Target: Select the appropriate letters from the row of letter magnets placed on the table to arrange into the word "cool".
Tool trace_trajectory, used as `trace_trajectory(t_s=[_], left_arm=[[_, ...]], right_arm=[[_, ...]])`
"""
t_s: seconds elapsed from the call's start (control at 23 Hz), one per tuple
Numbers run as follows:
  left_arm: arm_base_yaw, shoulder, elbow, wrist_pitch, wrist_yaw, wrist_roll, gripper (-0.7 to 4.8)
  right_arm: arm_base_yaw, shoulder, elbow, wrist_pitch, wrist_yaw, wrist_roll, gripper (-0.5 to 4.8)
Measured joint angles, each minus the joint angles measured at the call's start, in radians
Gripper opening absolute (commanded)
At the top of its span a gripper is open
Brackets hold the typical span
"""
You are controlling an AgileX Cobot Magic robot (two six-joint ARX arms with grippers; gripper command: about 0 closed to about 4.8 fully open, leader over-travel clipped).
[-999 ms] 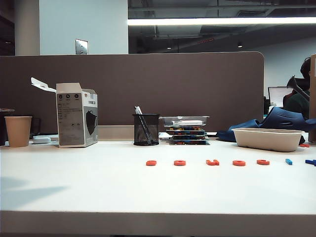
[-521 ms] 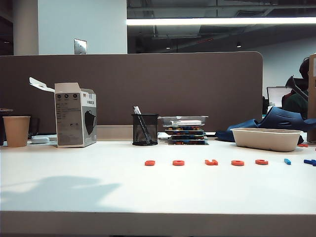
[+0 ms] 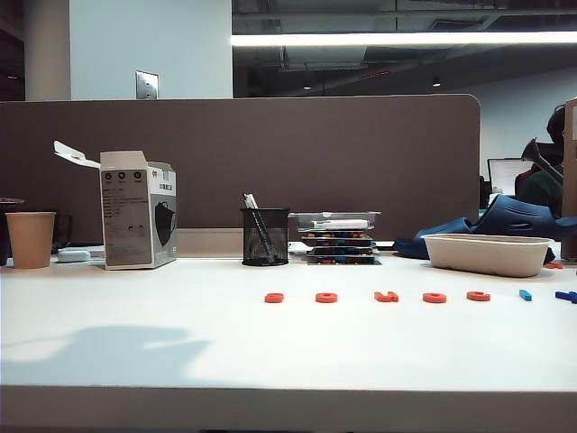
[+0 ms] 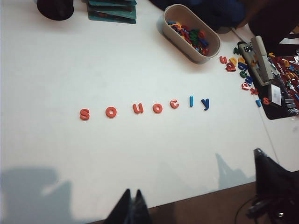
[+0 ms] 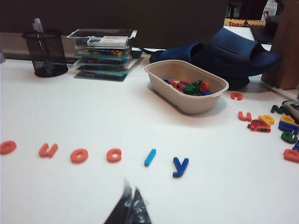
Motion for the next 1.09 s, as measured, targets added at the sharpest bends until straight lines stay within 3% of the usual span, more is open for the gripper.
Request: trace_trajectory(t_s=[0.17, 0.43, 0.7, 0.78, 0.87, 0.91, 1.0, 1.09], left_arm=[[0.000, 0.000, 0.000, -0.009, 0.000, 0.005, -0.03], [0.000, 0.000, 0.000, -0.014, 0.000, 0.020, -0.03], [0.000, 0.000, 0.000, -0.014, -0.002, 0.020, -0.03], [0.000, 0.000, 0.000, -0.014, -0.003, 0.020, -0.03], [0.000, 0.000, 0.000, -0.014, -0.003, 0.020, -0.03], [0.000, 0.000, 0.000, -0.014, -0.003, 0.020, -0.03], [0.000, 0.000, 0.000, -0.014, -0.002, 0.020, -0.03], [0.000, 0.000, 0.000, -0.014, -0.003, 0.020, -0.03]], right_arm=[[0.000, 0.004, 0.145, -0.062, 0.000, 0.036, -0.05], [0.000, 0.116, 0.369, -0.281, -0.003, 0.042, -0.05], [0.002, 0.486, 0.747, -0.555, -0.003, 0.040, -0.05], [0.056, 0.663, 0.865, -0.621, 0.003, 0.040, -0.04], [0.092, 0.847, 0.979, -0.660, 0.002, 0.048, 0.43], [0.101, 0.911, 1.021, -0.689, 0.006, 0.054, 1.00], [0.126, 1.078, 1.117, -0.731, 0.008, 0.060, 1.65], [0.130, 1.201, 1.186, -0.762, 0.005, 0.061, 1.98]])
